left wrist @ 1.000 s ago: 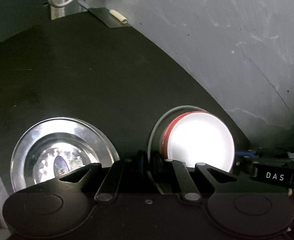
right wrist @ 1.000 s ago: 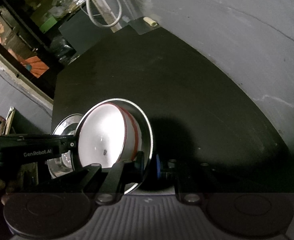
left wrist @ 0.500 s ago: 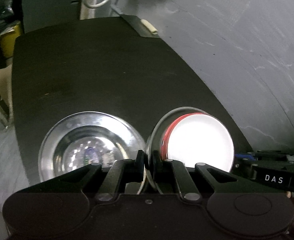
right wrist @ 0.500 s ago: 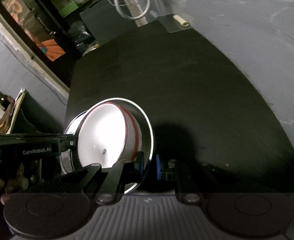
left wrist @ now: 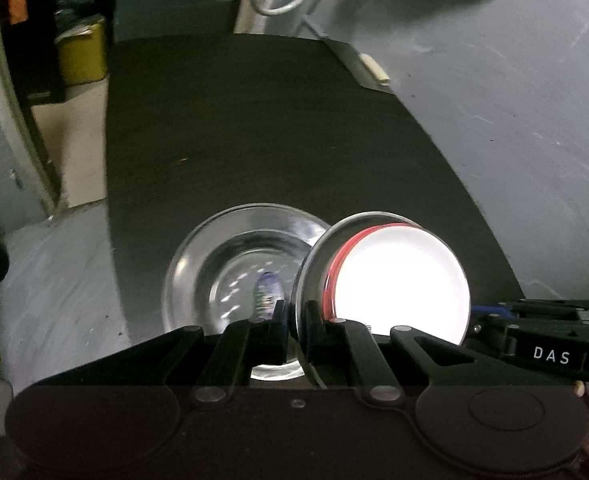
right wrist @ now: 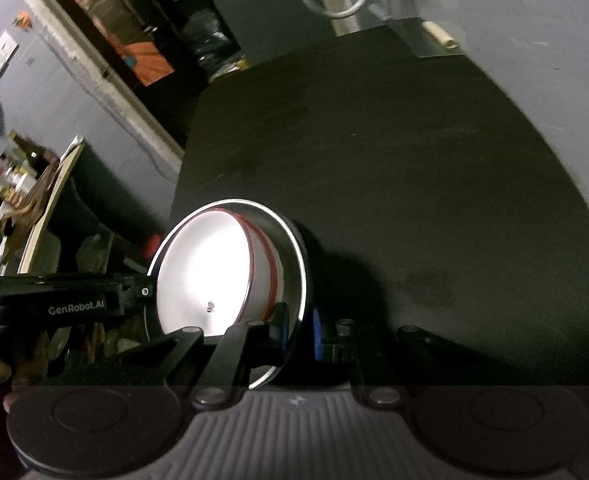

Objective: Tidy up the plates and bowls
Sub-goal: 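Lower the bowl stack with both grippers onto the stacked steel plates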

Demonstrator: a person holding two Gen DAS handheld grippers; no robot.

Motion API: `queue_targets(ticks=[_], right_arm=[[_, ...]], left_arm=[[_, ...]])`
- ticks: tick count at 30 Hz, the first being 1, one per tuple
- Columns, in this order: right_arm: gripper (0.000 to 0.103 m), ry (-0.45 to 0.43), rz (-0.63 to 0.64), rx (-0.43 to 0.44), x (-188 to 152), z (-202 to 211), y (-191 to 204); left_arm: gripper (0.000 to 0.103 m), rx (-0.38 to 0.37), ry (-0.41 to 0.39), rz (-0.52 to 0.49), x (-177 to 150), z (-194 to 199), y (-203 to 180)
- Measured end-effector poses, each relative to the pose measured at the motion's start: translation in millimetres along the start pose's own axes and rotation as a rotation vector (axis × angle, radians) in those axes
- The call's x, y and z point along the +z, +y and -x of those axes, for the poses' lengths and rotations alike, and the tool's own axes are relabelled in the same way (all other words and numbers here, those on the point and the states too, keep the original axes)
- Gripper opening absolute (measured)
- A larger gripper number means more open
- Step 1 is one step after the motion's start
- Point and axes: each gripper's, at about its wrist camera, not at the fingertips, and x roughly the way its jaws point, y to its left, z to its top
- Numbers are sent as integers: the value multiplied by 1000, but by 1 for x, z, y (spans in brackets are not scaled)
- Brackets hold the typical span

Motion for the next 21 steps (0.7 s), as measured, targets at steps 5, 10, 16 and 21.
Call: queue_targets(ticks=[5, 10, 16, 21], right_arm=[[13, 20, 31, 23, 8, -12, 12], [13, 35, 42, 38, 16, -24, 17], [13, 38, 43, 41, 23, -32, 19], [13, 42, 39, 36, 23, -34, 21]], left_arm=[[6, 31, -5, 43, -1, 0, 17], [6, 57, -4, 64, 1, -3, 28], [6, 69, 2, 76, 5, -8, 36], [6, 71, 12, 75, 6, -12, 38]])
